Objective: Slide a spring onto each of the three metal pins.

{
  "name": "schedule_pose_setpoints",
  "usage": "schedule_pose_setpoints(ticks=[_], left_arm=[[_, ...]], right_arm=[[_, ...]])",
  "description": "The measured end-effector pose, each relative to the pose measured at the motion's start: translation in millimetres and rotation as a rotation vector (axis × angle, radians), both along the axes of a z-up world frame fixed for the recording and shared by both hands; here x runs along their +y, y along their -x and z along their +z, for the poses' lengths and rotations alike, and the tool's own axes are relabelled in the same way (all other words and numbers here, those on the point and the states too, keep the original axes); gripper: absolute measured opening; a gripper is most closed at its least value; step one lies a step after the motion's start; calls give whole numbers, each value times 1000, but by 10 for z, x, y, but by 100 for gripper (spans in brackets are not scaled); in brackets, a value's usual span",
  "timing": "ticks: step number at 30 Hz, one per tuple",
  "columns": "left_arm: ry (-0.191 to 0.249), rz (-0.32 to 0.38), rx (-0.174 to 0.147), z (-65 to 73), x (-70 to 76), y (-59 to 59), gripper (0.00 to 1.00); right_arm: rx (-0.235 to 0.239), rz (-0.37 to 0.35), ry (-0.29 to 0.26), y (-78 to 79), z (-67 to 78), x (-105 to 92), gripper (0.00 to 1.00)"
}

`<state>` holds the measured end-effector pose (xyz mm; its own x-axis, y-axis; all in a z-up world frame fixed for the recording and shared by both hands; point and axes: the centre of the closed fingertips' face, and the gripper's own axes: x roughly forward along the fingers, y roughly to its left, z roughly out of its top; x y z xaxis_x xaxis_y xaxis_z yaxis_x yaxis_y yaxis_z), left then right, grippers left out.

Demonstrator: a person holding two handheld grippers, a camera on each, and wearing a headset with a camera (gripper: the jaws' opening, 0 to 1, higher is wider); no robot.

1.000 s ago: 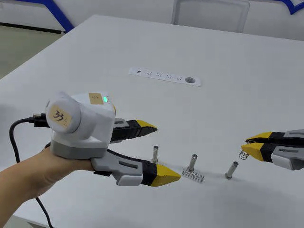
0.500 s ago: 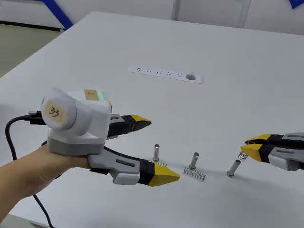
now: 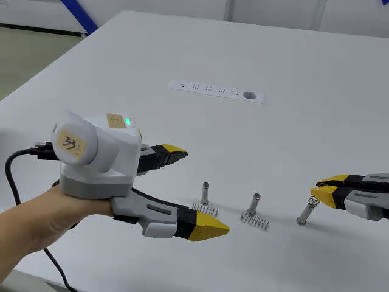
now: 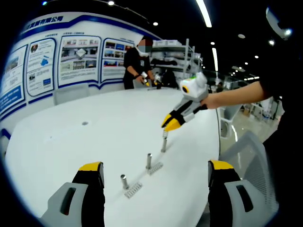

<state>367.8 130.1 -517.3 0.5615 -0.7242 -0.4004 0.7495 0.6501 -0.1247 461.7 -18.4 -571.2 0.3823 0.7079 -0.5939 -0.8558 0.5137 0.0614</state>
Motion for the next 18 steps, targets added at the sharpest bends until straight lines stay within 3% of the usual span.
schedule_pose_setpoints(ticks=[18], left_arm=[[6,1,8,10,-10,11,92]], right_arm=[[11,11,23,41,-45,12,11]])
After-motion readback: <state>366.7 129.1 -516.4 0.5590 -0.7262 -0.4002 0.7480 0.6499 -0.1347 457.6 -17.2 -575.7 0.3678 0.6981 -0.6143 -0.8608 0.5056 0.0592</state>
